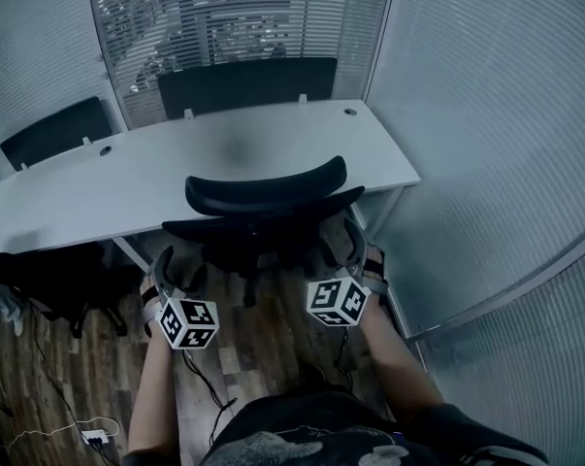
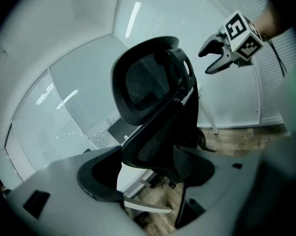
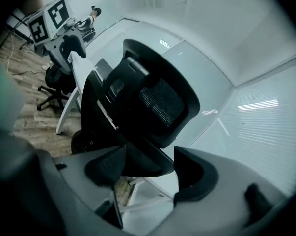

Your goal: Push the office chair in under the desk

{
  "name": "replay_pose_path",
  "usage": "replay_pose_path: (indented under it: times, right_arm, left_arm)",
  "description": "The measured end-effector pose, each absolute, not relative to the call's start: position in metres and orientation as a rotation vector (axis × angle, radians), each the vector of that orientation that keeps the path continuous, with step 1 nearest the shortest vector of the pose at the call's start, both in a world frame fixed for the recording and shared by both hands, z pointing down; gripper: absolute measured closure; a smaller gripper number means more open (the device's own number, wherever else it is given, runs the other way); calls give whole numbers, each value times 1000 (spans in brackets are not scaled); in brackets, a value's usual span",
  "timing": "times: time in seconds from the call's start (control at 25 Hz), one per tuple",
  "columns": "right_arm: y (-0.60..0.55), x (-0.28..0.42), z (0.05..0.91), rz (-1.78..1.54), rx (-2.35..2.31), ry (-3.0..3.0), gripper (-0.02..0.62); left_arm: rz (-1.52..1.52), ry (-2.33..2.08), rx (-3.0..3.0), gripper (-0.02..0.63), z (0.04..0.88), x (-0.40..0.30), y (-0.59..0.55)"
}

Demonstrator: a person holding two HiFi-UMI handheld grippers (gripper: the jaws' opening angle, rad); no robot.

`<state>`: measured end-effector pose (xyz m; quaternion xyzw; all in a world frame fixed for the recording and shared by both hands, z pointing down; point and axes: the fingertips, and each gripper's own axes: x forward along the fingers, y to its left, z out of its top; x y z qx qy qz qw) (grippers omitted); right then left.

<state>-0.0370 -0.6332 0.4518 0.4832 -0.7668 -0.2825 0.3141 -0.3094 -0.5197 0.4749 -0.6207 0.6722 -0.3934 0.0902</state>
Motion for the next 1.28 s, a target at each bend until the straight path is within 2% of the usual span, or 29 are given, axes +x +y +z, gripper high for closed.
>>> replay_pose_path:
  times: [0.16,0.28,0.48,0.56,0.6,0.68,0.76,0.96,1.28]
  right_arm:
    - [-590,-39,445,-668,1320,-2038,282]
    - [-552,-44,443,-608,1337,-2066,282]
    - [-496,-56,456,-476,1325,-2101,285]
    - [-479,-55,460,-440,1337,-2106,306]
    - [-472,-53,462,-432,1349,-2102,350]
    - [-461,-51,464,-442,1374,-2086,483]
    - [-451,-52,466,-458,1376,-2087,533]
    - [-433,-54,465,-405,1333,-2163,563]
    - [-386,-26,450,-348,1295,-2267,572]
  left_arm:
    - [-1025,1962,-1992,290,462,-289,-493]
    - [-910,1957,-2041,457,448,-281,-466]
    - [-851,1872,-2143,527,457,-272,-432]
    - [-849,1859,-2186,549,466,-268,-424]
    - [-848,1857,-2203,554,470,-267,-420]
    - [-842,1857,-2226,558,476,-265,-412]
    - [-841,1854,-2236,558,479,-262,-402]
    - [-854,1868,-2244,558,480,-251,-380]
    - [-778,1943,-2306,558,472,-198,-335]
